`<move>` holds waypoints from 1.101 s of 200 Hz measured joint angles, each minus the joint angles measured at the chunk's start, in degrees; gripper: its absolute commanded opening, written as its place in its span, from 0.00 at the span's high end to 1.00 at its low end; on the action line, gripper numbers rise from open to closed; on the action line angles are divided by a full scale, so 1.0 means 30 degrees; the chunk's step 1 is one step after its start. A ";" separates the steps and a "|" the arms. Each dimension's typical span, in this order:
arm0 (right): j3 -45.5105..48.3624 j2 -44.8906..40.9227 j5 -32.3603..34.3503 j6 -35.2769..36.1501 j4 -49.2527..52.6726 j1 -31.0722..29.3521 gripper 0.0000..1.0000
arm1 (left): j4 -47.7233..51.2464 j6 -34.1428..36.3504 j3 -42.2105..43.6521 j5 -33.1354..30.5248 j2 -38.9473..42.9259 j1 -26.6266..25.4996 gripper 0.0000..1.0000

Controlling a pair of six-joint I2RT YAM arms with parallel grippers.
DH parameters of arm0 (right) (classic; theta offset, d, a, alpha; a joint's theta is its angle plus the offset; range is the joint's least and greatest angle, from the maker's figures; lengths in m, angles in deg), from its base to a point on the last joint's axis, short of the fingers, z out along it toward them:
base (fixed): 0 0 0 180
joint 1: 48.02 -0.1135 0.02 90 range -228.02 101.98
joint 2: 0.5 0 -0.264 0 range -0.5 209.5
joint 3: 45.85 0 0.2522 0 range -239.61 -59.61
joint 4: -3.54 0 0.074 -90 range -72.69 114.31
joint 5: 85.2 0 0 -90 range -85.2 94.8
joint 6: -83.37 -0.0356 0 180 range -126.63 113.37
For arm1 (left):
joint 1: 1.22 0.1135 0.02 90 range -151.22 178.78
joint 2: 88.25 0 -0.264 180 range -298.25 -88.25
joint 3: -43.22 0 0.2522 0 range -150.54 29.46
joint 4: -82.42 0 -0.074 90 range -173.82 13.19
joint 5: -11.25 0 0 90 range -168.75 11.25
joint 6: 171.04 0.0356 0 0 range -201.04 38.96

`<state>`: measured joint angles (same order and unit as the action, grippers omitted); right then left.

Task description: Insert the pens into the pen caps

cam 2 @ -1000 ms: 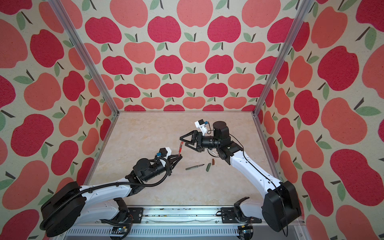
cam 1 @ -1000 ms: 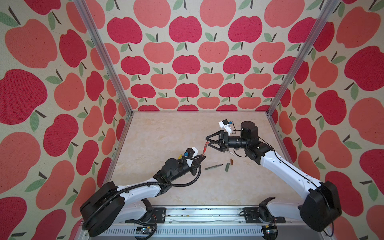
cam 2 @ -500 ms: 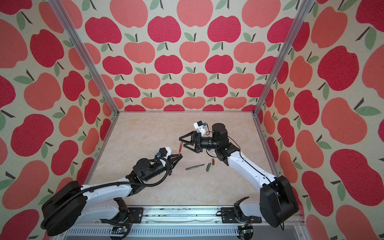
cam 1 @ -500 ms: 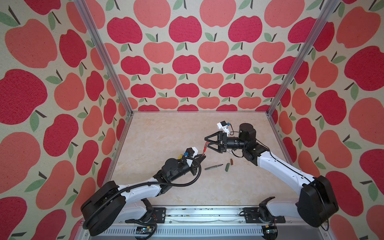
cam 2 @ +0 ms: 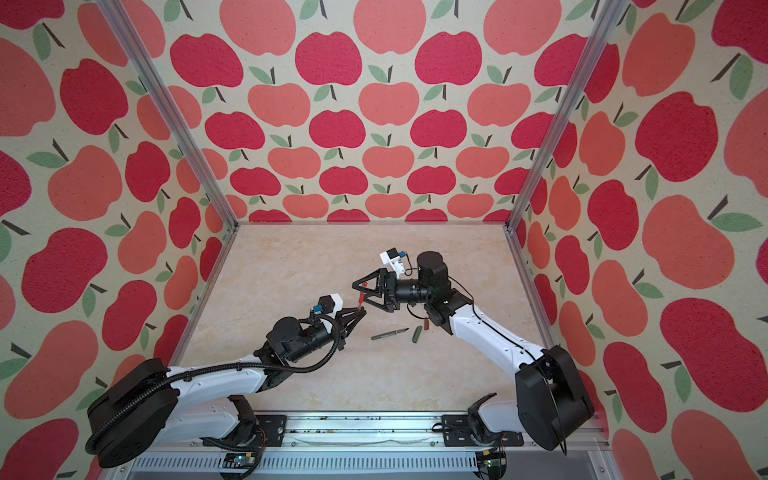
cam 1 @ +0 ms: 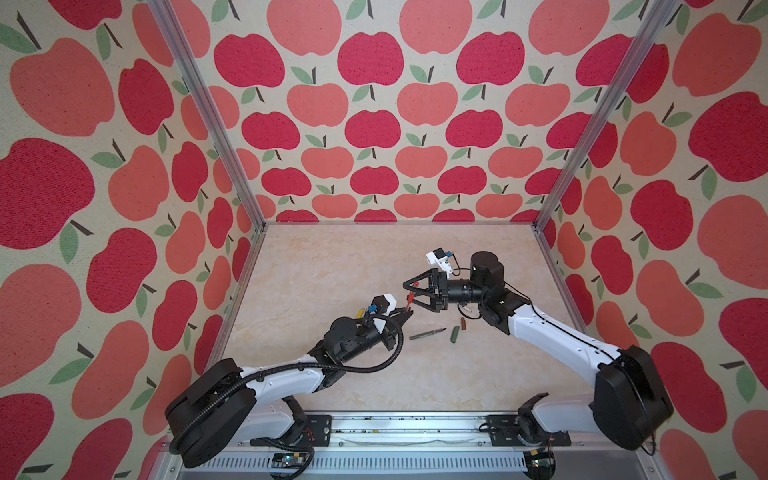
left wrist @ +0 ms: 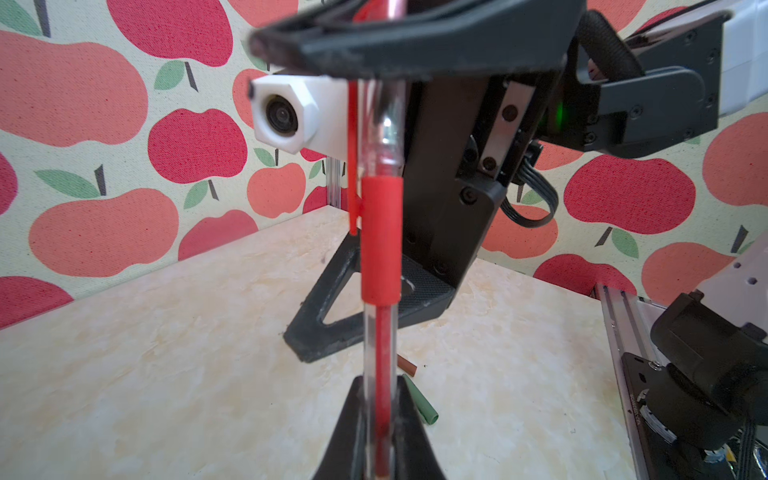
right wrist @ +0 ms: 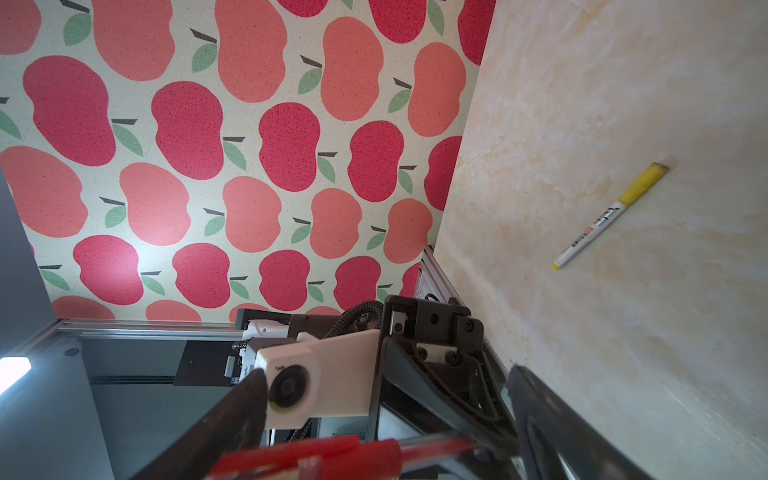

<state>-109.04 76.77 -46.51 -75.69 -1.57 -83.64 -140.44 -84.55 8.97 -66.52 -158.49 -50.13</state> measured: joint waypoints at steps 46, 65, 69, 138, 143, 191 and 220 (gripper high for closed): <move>0.0219 0.0095 -0.0015 -0.0015 -0.0211 -0.0131 0.08 | -0.0007 -0.0007 -0.0007 0.0066 -0.0036 -0.0029 1.00; 0.0015 0.0204 -0.0029 0.0000 -0.0124 -0.0124 0.07 | -0.0168 -0.0066 -0.0007 0.0066 -0.0342 -0.0029 1.00; -0.0138 0.0240 -0.0036 0.0029 -0.0044 -0.0124 0.06 | -0.0204 -0.0087 -0.0007 0.0066 -0.0415 -0.0029 1.00; -0.3978 0.0495 -0.0058 0.2106 0.2769 0.0168 0.06 | 0.0262 -0.0350 -0.0007 0.0080 -0.0729 -0.0168 1.00; -0.4153 0.0561 -0.0007 0.2317 0.3016 0.0168 0.06 | 0.0393 -0.0350 -0.0007 0.0087 -0.0729 -0.0197 1.00; -0.5544 0.1304 0.0342 0.4357 0.5552 0.0160 0.08 | 0.1115 -0.0350 -0.0007 0.0306 -0.0729 -0.0350 1.00; -0.6980 0.1800 0.0350 0.6324 0.8058 -0.0007 0.09 | 0.2098 -0.0138 -0.0131 0.0736 -0.0721 -0.0408 1.00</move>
<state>-129.98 82.17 -45.46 -56.72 22.61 -83.66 -134.14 -84.97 8.58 -64.31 -160.65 -51.35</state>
